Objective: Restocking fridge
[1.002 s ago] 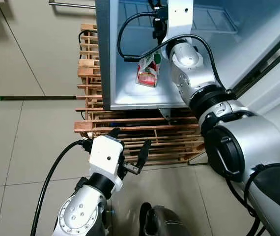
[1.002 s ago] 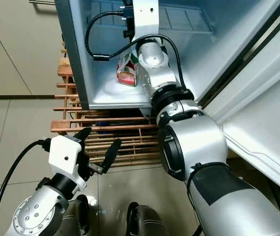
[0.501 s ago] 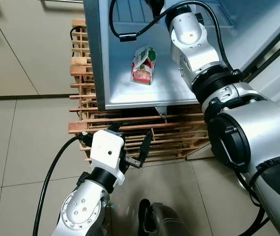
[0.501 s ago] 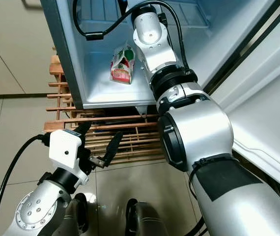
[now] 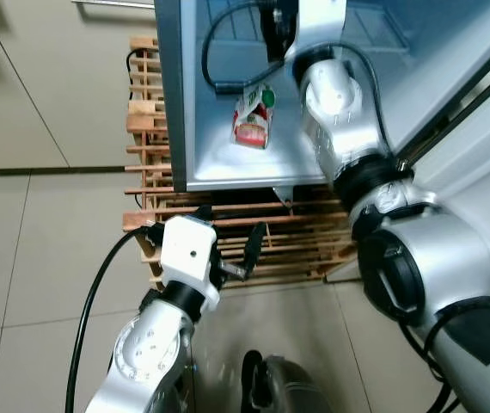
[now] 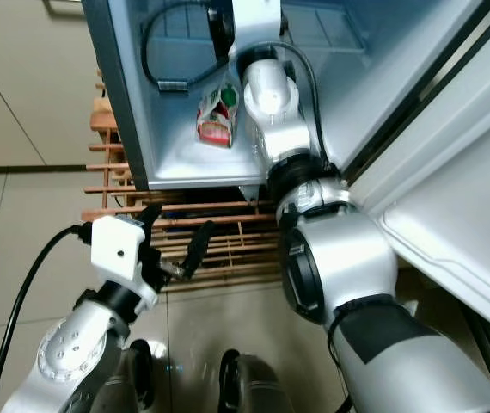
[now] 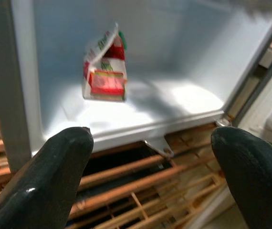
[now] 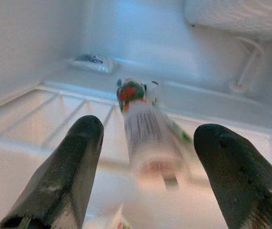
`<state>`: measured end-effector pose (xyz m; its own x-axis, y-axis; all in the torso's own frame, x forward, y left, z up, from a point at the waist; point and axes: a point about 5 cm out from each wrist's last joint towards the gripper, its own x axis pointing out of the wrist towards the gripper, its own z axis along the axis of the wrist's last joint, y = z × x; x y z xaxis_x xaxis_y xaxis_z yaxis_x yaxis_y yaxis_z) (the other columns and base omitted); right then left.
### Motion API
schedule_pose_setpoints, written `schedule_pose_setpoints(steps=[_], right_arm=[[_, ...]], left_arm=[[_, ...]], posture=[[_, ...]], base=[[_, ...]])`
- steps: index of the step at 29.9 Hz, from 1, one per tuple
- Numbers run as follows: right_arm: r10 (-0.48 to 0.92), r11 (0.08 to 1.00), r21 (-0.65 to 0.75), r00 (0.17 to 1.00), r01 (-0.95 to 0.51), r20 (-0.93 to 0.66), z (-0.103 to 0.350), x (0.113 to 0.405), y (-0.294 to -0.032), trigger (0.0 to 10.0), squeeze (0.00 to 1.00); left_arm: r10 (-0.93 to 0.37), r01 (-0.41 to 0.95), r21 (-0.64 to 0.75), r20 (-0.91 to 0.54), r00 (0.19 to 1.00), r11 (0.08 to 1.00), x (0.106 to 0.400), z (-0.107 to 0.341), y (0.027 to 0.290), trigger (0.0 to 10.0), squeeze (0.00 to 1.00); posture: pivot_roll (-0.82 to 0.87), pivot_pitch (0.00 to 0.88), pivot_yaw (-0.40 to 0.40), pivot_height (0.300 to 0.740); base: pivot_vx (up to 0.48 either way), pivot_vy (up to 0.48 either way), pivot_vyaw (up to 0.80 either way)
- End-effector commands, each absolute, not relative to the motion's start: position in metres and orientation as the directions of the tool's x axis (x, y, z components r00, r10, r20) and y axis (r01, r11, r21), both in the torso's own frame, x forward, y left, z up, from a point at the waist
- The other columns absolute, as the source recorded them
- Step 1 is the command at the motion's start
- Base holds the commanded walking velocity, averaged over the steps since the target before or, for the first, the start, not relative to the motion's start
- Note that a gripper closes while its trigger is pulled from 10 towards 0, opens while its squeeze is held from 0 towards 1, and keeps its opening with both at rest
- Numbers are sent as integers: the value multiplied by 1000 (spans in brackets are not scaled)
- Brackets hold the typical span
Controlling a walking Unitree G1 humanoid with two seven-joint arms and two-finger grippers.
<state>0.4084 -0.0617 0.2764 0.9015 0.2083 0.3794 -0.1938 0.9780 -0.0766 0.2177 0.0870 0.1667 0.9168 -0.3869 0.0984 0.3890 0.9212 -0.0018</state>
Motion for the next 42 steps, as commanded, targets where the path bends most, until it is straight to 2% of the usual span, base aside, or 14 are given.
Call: schedule_pose_setpoints(steps=[1,7,9,10,14,16,18,19,22,24,32,34,38,42], right_arm=[[215,976,-77,864,-202,455,284,400,-67,10000,0],[215,976,-89,846,-197,488,278,386,-76,10000,0],[184,983,-74,831,-171,524,278,365,-89,10000,0],[184,983,-74,831,-171,524,278,365,-89,10000,0],[158,986,-62,776,-152,610,293,324,-106,10000,0],[165,986,-76,766,-151,621,292,319,-109,10000,0],[158,987,-101,764,-121,626,279,312,-124,10000,0],[112,994,-79,787,-80,607,265,306,-141,10000,0],[97,995,-84,811,-59,577,252,301,-149,10000,0],[60,995,-100,881,-14,470,218,286,-164,10000,0],[36,995,-99,939,-2,343,184,270,-174,10000,0],[31,997,-82,951,-5,307,176,268,-174,10000,0],[6,997,71,986,-18,166,151,282,-175,10000,0],[-34,995,101,993,22,117,142,291,-181,10000,0]], left_arm=[[-393,397,-15,103,914,918,219,164,85,10000,0],[-414,417,-4,120,902,909,228,159,84,10000,0],[-423,426,5,134,896,905,236,155,85,10000,0],[-423,426,5,134,896,905,236,155,85,10000,0],[-383,382,35,155,911,924,247,153,93,10000,0],[-374,373,37,158,914,927,250,153,95,10000,0],[-335,335,27,171,927,942,252,153,101,10000,0],[-296,301,0,197,935,953,251,154,109,10000,0],[-273,279,5,223,936,960,251,156,114,10000,0],[-279,284,24,272,921,959,255,162,112,10000,0],[-344,343,54,274,898,938,264,164,104,10000,0],[-338,331,69,251,907,941,269,161,105,10000,0],[-283,274,72,231,931,959,282,157,111,10000,0],[-276,268,66,232,933,961,288,158,113,10000,0]], posture=[[38,139,-166,740],[6,75,-157,740],[-1,11,-160,740],[-1,11,-160,740],[-10,0,-149,740],[-15,0,-139,740],[-18,0,-124,740],[-22,0,-115,740],[-26,0,-107,740],[-40,0,-96,740],[-82,0,-62,740],[-90,0,-50,740],[-103,0,-13,740],[-98,0,-8,740]], base=[[0,0,0],[0,0,0],[0,0,0],[0,0,0],[0,0,0],[0,0,0],[0,0,0],[0,0,0],[0,0,0],[0,0,0],[0,0,0],[0,0,0],[0,0,0],[-203,0,0]])
